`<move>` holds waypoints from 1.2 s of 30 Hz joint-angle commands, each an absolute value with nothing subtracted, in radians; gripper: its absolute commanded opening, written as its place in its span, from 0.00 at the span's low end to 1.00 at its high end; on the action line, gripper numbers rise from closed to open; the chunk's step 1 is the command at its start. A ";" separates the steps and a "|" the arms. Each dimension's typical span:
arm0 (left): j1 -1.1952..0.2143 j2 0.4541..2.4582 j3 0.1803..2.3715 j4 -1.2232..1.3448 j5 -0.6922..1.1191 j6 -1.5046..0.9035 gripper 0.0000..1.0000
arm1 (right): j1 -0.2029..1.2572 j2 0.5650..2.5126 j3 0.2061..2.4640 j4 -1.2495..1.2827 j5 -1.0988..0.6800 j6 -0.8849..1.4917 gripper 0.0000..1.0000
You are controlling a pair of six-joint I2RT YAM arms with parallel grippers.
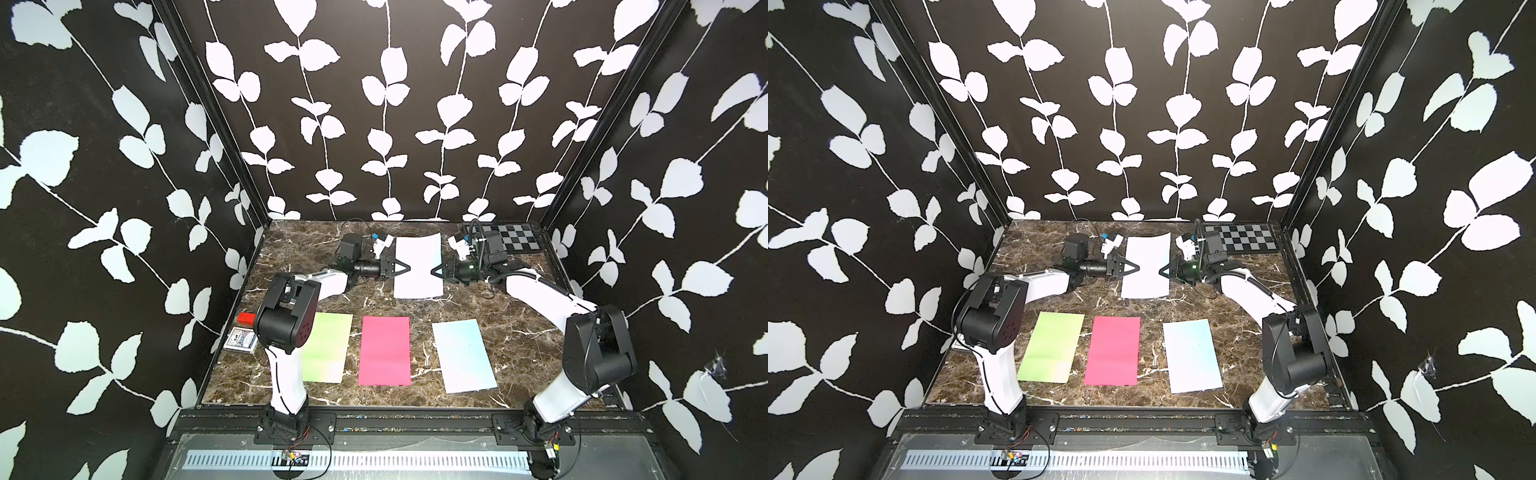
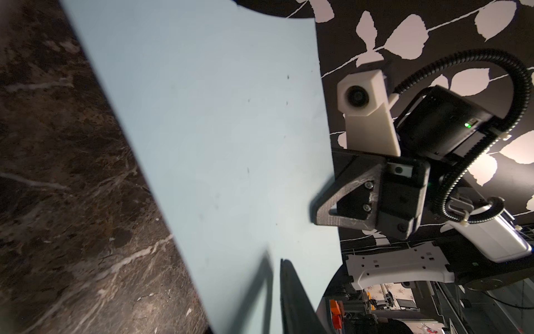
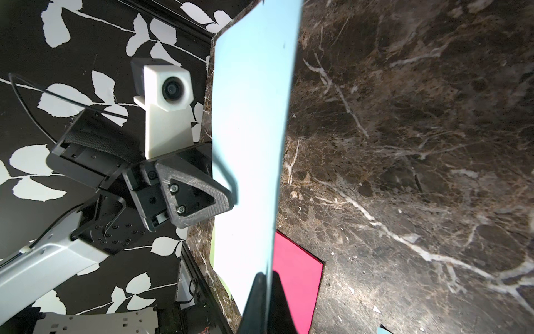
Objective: Sort the scattered colored papers by color
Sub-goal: Place the colored paper.
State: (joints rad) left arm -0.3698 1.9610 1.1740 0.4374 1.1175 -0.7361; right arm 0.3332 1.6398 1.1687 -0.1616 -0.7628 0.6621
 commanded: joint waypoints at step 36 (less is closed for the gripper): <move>-0.379 1.902 1.233 0.342 1.152 -0.676 0.13 | 0.331 1.614 1.130 -0.200 -0.778 0.592 0.00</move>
